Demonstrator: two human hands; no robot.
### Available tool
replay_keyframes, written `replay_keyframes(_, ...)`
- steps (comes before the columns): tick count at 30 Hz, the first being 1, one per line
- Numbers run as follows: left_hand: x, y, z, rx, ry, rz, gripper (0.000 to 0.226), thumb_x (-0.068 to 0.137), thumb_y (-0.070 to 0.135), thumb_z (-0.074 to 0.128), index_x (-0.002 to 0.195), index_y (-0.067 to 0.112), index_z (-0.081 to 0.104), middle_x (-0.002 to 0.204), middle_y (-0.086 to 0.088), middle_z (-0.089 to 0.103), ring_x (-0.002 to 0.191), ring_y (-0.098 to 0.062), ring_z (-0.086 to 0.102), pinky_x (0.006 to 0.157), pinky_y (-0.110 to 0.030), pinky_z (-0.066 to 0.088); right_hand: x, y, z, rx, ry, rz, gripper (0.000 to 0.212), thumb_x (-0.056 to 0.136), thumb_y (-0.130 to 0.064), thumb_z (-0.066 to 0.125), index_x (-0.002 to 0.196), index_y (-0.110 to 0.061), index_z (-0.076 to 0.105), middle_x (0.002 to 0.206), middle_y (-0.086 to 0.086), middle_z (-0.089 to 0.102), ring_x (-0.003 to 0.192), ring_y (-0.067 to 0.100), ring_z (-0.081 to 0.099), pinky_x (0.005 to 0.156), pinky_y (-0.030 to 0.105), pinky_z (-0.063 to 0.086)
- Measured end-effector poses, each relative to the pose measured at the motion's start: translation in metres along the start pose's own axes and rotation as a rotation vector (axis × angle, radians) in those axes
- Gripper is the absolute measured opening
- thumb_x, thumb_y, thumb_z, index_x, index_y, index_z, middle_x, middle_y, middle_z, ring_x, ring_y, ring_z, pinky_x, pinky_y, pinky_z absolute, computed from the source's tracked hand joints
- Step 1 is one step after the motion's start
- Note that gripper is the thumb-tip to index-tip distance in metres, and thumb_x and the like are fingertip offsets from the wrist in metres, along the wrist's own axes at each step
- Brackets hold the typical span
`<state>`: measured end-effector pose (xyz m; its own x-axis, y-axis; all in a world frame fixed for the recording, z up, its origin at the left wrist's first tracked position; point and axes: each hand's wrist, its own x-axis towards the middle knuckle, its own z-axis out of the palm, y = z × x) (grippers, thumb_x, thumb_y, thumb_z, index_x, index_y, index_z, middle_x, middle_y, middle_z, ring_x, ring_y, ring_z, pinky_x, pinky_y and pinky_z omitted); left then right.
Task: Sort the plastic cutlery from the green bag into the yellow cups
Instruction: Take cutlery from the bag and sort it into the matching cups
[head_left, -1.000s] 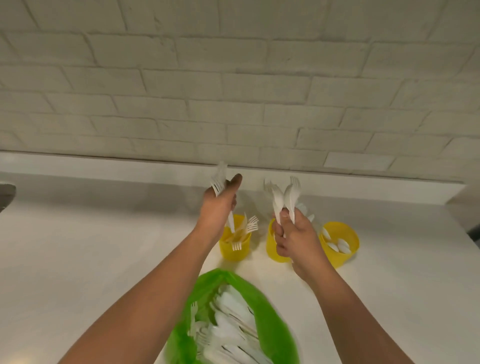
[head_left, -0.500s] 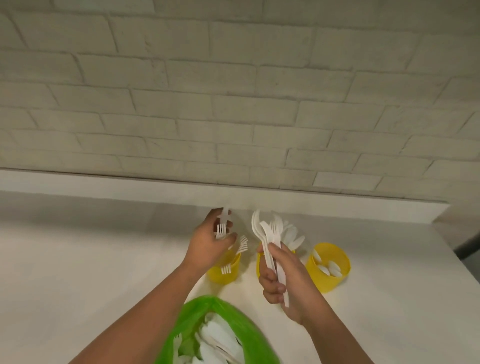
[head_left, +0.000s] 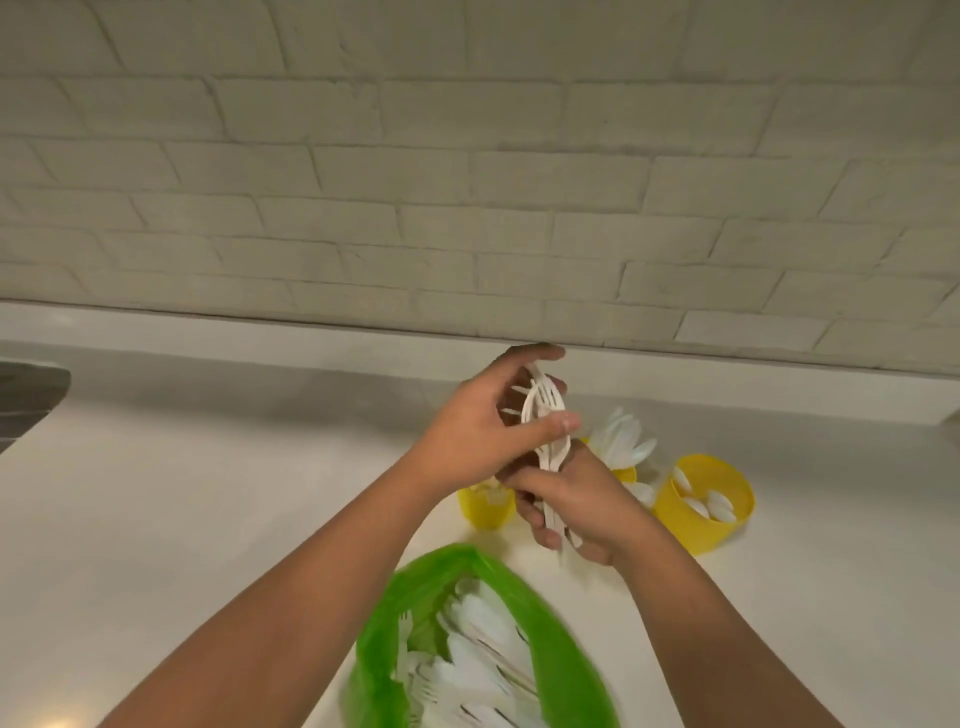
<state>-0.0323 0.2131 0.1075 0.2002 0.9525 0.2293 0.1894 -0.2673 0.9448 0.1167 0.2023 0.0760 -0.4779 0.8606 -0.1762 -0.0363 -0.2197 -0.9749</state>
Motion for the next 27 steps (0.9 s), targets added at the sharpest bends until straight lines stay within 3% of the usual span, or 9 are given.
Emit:
replay_keyframes(3,0.002,-0.008,-0.004,0.193,0.277,-0.007,0.033,0.081,0.033,0.083,0.104,0.026,0.060,0.084,0.003,0.070,0.072,-0.011,0.066,0.069,-0.027,0.053,0.008,-0.007,0.004,-0.120,0.015,0.065,0.015,0.085,-0.011,0.071,0.084,-0.001,0.060,0.063,0.013,0.047,0.043,0.018,0.040,0.044,0.032,0.043)
replay_keyframes(5,0.002,-0.009,-0.005,0.261,0.422,0.001,0.029,0.083,0.027,0.082,0.097,0.022,0.057,0.079,0.005,0.063,0.065,-0.007,0.058,0.061,-0.018,0.045,0.011,-0.009,0.007,-0.215,0.017,0.120,0.017,0.093,-0.017,0.067,0.083,-0.007,0.058,0.055,0.005,0.046,0.042,0.016,0.038,0.049,0.034,0.047)
replay_keyframes(9,-0.001,-0.011,-0.002,0.224,0.496,-0.015,0.028,0.084,0.025,0.081,0.094,0.022,0.055,0.073,0.001,0.058,0.060,-0.008,0.054,0.058,-0.020,0.043,0.014,-0.007,0.014,-0.214,0.052,0.179,0.016,0.095,-0.020,0.063,0.084,-0.016,0.052,0.051,-0.005,0.035,0.041,0.011,0.025,0.041,0.023,0.024)
replay_keyframes(16,-0.004,-0.013,-0.015,0.390,0.277,-0.032,0.025,0.086,0.038,0.080,0.082,0.023,0.061,0.066,0.004,0.063,0.058,-0.007,0.056,0.056,-0.022,0.043,0.019,-0.013,0.019,-0.168,-0.028,0.165,0.011,0.095,-0.011,0.062,0.094,-0.009,0.052,0.049,-0.002,0.032,0.043,0.013,0.027,0.044,0.027,0.028)
replay_keyframes(18,-0.004,-0.012,-0.017,0.193,0.263,-0.069,0.031,0.082,0.043,0.081,0.103,0.028,0.065,0.083,0.003,0.072,0.074,-0.008,0.067,0.067,-0.026,0.053,0.023,-0.017,0.019,-0.126,-0.003,0.168,0.013,0.097,-0.015,0.062,0.095,-0.012,0.050,0.050,-0.004,0.030,0.043,0.012,0.023,0.041,0.024,0.022)
replay_keyframes(20,-0.004,-0.013,-0.026,-0.140,0.232,-0.188,0.064,0.072,0.046,0.083,0.129,0.034,0.056,0.095,0.004,0.076,0.088,-0.013,0.072,0.078,-0.031,0.058,0.026,-0.022,0.017,-0.060,-0.023,0.159,0.014,0.096,-0.016,0.065,0.094,-0.014,0.052,0.051,-0.004,0.029,0.042,0.011,0.022,0.039,0.021,0.019)
replay_keyframes(22,-0.009,-0.012,-0.029,-0.342,0.107,-0.317,0.062,0.073,0.040,0.085,0.129,0.025,0.062,0.096,-0.002,0.076,0.084,-0.019,0.072,0.079,-0.033,0.057,0.028,-0.027,0.013,-0.030,-0.107,0.156,0.010,0.095,-0.012,0.066,0.098,-0.011,0.056,0.052,0.000,0.034,0.040,0.010,0.023,0.038,0.019,0.018)
replay_keyframes(24,-0.014,-0.006,-0.022,-0.376,-0.010,-0.377,0.043,0.081,0.032,0.084,0.117,0.013,0.072,0.091,-0.010,0.076,0.064,-0.022,0.069,0.066,-0.030,0.058,0.027,-0.030,0.008,-0.016,-0.212,0.170,0.008,0.095,-0.007,0.065,0.095,-0.008,0.057,0.056,0.007,0.045,0.037,0.009,0.026,0.037,0.018,0.021)
replay_keyframes(27,-0.014,-0.003,-0.014,-0.361,0.020,-0.359,0.030,0.082,0.031,0.080,0.104,0.010,0.077,0.080,-0.012,0.075,0.047,-0.027,0.061,0.045,-0.028,0.053,0.025,-0.029,0.003,0.064,-0.337,0.165,0.010,0.096,-0.002,0.063,0.087,-0.006,0.062,0.063,0.017,0.058,0.035,0.012,0.039,0.038,0.022,0.036)
